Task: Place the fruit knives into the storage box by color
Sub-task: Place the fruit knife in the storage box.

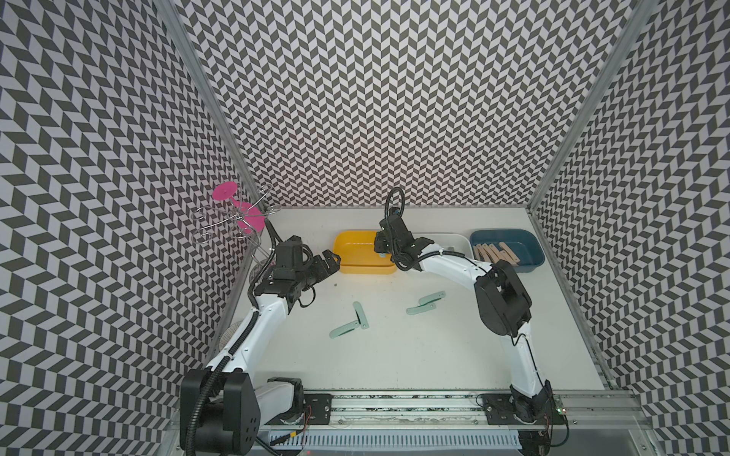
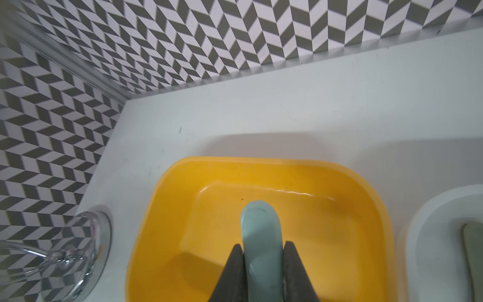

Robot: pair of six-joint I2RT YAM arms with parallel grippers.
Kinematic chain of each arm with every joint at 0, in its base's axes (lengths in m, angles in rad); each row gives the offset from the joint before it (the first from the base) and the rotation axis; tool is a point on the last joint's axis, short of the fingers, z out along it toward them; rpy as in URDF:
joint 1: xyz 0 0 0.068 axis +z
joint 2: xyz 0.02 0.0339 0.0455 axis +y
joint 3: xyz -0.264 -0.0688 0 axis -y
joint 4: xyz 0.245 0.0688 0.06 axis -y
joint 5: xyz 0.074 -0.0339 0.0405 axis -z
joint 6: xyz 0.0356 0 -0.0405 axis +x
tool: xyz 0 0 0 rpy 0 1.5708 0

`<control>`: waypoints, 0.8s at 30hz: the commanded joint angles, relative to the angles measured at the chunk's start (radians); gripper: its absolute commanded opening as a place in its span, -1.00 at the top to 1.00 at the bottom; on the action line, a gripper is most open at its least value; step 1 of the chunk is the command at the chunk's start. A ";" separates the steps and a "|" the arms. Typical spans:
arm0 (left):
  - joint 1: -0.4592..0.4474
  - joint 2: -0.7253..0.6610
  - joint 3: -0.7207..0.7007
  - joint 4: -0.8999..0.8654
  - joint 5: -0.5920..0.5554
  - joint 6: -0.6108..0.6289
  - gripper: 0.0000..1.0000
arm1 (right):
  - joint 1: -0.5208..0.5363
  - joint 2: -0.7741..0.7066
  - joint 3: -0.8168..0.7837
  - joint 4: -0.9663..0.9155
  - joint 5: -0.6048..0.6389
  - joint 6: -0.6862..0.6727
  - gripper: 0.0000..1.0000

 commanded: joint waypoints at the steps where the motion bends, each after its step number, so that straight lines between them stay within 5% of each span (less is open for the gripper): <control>1: 0.004 0.002 0.035 0.003 0.012 0.008 -1.00 | -0.009 0.045 0.065 0.020 0.041 0.022 0.68; 24: 0.003 -0.024 0.042 -0.035 0.010 0.009 -1.00 | -0.012 0.174 0.070 -0.009 0.082 0.016 0.65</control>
